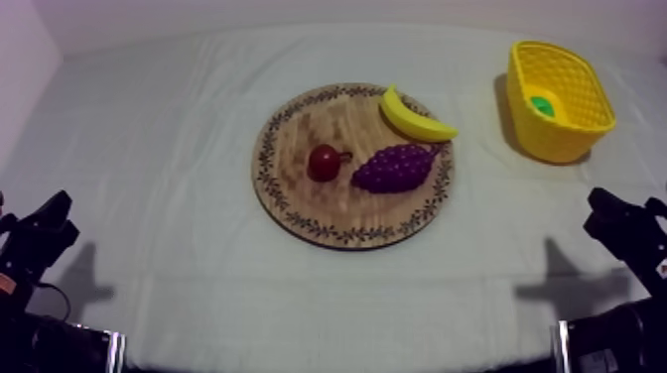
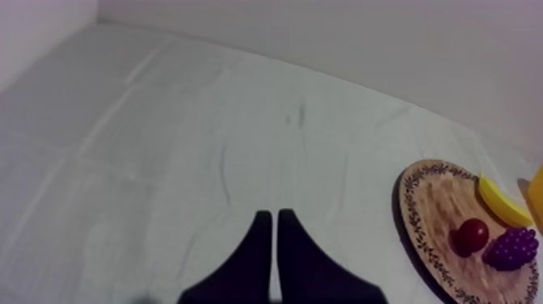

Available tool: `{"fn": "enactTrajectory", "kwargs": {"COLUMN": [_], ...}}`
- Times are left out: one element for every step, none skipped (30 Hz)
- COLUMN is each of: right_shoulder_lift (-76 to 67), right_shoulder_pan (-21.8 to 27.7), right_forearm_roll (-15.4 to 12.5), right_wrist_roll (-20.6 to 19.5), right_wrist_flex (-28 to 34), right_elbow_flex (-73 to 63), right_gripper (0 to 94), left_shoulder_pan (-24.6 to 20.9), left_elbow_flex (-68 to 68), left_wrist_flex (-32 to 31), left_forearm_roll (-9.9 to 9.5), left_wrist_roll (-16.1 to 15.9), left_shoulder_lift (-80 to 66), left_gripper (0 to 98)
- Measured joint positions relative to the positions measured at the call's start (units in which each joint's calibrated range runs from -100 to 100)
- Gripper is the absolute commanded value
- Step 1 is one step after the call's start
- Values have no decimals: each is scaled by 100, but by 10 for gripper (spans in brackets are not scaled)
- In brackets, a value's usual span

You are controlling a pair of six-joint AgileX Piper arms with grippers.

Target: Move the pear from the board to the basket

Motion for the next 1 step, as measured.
{"fn": "enactTrajectory", "kwargs": {"right_shoulder_lift": [-3], "right_shoulder_pan": [3], "right_forearm_roll": [0], "right_wrist_roll": [39], "right_wrist_flex": [0], "right_elbow_flex": [3], "right_gripper": [3], "left_shoulder_pan": [0], "left_elbow_flex": [0], "left_wrist_flex": [0], "left_forearm_roll": [0], "left_wrist_roll": [0], "left_shoulder_lift": [0], "left_gripper": [1]}}
